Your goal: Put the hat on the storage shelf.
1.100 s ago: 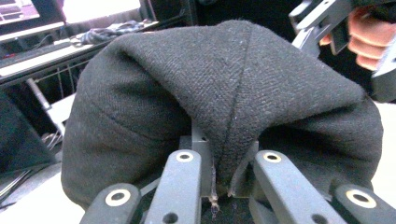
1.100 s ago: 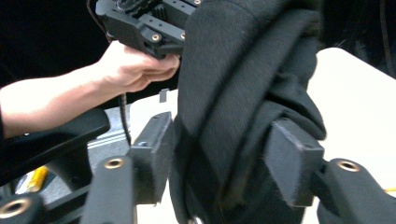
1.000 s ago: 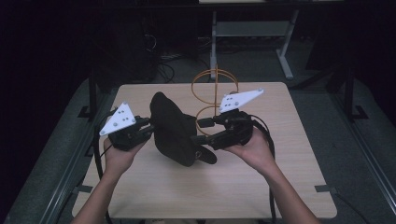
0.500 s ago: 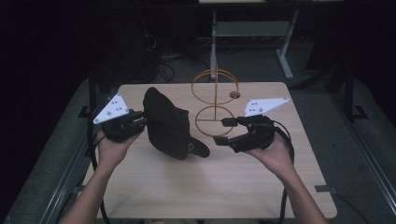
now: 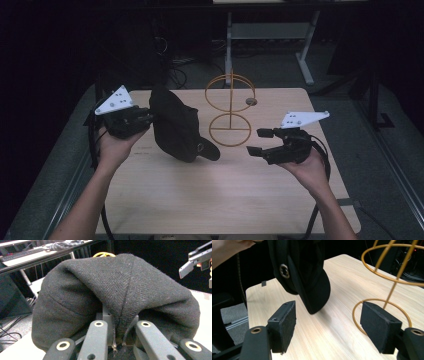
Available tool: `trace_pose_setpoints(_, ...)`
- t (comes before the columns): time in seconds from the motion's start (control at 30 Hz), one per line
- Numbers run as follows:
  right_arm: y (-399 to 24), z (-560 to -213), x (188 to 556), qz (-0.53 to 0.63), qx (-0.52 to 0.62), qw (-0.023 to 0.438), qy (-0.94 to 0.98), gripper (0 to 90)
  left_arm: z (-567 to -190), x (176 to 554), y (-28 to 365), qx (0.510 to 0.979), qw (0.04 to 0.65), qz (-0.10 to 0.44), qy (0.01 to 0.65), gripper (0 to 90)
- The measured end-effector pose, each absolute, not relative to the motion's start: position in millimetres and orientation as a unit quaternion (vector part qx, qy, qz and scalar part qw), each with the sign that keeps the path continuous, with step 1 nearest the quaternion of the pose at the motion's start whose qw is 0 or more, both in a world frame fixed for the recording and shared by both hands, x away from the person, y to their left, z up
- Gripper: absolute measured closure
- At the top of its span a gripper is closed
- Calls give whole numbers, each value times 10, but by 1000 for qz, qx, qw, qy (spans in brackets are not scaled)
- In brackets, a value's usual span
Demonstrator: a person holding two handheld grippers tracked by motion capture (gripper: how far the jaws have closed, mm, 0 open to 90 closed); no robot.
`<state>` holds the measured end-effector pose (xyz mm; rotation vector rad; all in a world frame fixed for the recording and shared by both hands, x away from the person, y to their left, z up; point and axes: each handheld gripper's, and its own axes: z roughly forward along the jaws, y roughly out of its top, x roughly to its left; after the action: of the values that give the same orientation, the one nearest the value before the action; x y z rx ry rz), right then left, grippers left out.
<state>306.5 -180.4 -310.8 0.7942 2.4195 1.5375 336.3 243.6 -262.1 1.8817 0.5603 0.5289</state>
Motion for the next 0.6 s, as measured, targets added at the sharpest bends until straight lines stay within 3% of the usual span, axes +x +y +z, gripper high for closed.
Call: trace_pose_setpoints(0.6, -2182, -3484, 3020, 507, 313, 87, 799, 270, -2455, 3666, 2419, 793, 520, 204, 243, 839)
